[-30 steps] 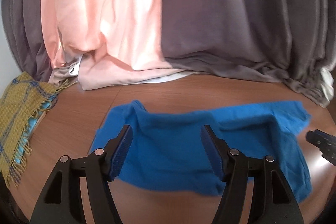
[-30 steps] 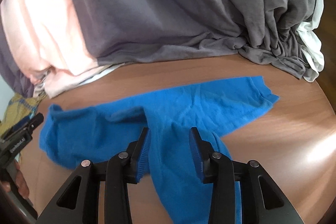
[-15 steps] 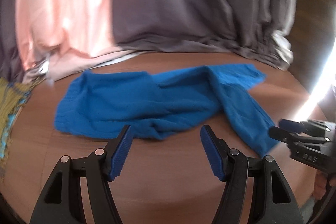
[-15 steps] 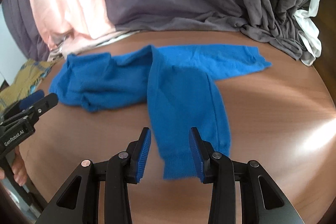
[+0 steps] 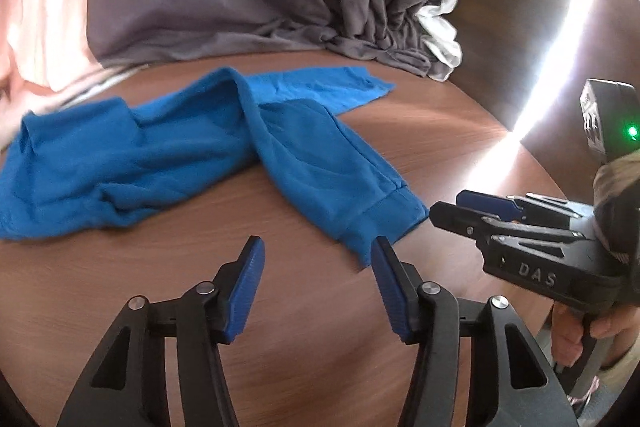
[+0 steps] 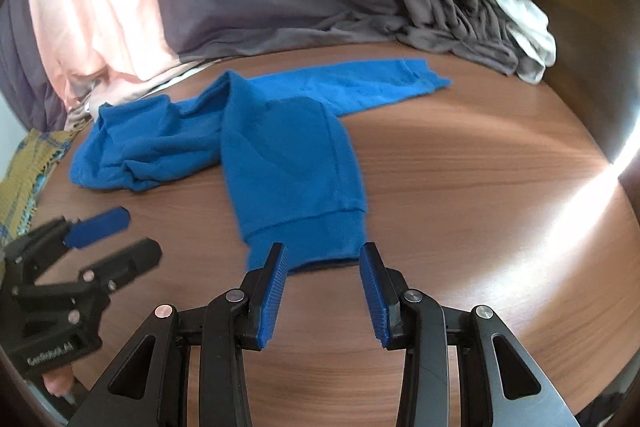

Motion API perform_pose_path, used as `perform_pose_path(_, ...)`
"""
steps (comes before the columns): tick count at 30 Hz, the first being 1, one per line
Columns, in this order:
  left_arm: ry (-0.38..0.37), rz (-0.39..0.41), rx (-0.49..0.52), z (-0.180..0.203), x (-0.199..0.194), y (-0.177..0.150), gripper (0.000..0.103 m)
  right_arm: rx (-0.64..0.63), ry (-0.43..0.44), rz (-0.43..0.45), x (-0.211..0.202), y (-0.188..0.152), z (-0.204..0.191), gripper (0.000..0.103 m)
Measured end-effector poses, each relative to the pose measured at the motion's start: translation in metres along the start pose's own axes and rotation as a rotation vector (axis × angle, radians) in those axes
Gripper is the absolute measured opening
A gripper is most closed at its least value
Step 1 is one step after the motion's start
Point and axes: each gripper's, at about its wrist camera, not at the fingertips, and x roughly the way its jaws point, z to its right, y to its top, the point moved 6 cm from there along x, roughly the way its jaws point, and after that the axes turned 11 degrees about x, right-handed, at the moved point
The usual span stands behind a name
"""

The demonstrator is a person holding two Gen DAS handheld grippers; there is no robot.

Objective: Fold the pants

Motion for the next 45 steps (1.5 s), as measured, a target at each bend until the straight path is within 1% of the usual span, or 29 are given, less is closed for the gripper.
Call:
perform_pose_path(2, 0.0, -0.019, -0.058, 0.006, 0.011, 0.001, 0.049, 0.0, 0.029, -0.021, 0.007, 0.002, 0.008, 0.038)
perform_pose_path(3, -0.006, -0.029, -0.077, 0.007, 0.016, 0.0, 0.049, 0.003, 0.051, -0.044, 0.012, 0.003, 0.011, 0.038)
perform_pose_path(5, -0.007, -0.049, -0.109, 0.011, 0.026, -0.002, 0.049, 0.001, 0.088, -0.064, 0.018, 0.003, 0.015, 0.038)
perform_pose_path(6, -0.006, -0.06, -0.123, 0.011, 0.032, -0.002, 0.046, -0.008, 0.098, -0.074, 0.022, 0.004, 0.017, 0.038)
perform_pose_path(8, -0.008, -0.071, -0.154, 0.013, 0.038, -0.003, 0.044, -0.014, 0.119, -0.092, 0.029, 0.004, 0.02, 0.038)
perform_pose_path(10, -0.014, -0.075, -0.17, 0.015, 0.043, -0.003, 0.044, -0.015, 0.147, -0.111, 0.034, 0.005, 0.021, 0.038)
perform_pose_path(12, -0.013, -0.085, -0.183, 0.015, 0.048, -0.004, 0.044, -0.038, 0.154, -0.119, 0.038, 0.005, 0.022, 0.038)
perform_pose_path(14, -0.02, -0.098, -0.198, 0.015, 0.053, -0.005, 0.044, -0.028, 0.176, -0.137, 0.043, 0.005, 0.024, 0.038)
perform_pose_path(17, -0.025, -0.11, -0.206, 0.016, 0.058, -0.005, 0.042, -0.026, 0.192, -0.142, 0.045, 0.006, 0.026, 0.038)
perform_pose_path(19, -0.016, -0.108, -0.203, 0.015, 0.061, -0.004, 0.041, -0.032, 0.198, -0.145, 0.046, 0.006, 0.024, 0.038)
perform_pose_path(21, -0.019, -0.109, -0.2, 0.015, 0.064, -0.001, 0.036, -0.04, 0.199, -0.148, 0.048, 0.006, 0.024, 0.037)
perform_pose_path(25, -0.018, -0.107, -0.179, 0.017, 0.068, 0.003, 0.031, -0.038, 0.207, -0.159, 0.052, 0.004, 0.023, 0.032)
perform_pose_path(27, -0.009, -0.109, -0.177, 0.016, 0.069, 0.004, 0.023, -0.042, 0.202, -0.153, 0.052, 0.004, 0.023, 0.026)
perform_pose_path(29, -0.01, -0.102, -0.175, 0.016, 0.068, 0.008, 0.019, -0.035, 0.198, -0.15, 0.053, 0.005, 0.024, 0.017)
perform_pose_path(30, -0.009, -0.097, -0.175, 0.016, 0.067, 0.01, 0.017, -0.025, 0.204, -0.146, 0.053, 0.006, 0.025, 0.015)
perform_pose_path(33, -0.011, -0.055, -0.175, 0.017, 0.059, 0.024, 0.015, -0.006, 0.209, -0.127, 0.047, 0.012, 0.025, 0.014)
perform_pose_path(35, 0.002, -0.01, -0.157, 0.018, 0.05, 0.039, 0.014, -0.004, 0.21, -0.097, 0.038, 0.02, 0.023, 0.013)
perform_pose_path(37, -0.003, 0.044, -0.148, 0.018, 0.04, 0.058, 0.014, 0.002, 0.218, -0.057, 0.027, 0.033, 0.022, 0.013)
perform_pose_path(41, 0.0, 0.119, -0.095, 0.016, 0.036, 0.102, 0.014, 0.03, 0.235, 0.01, 0.013, 0.064, 0.023, 0.013)
perform_pose_path(45, -0.01, 0.148, -0.029, 0.015, 0.046, 0.145, 0.014, 0.048, 0.238, 0.07, 0.011, 0.101, 0.028, 0.013)
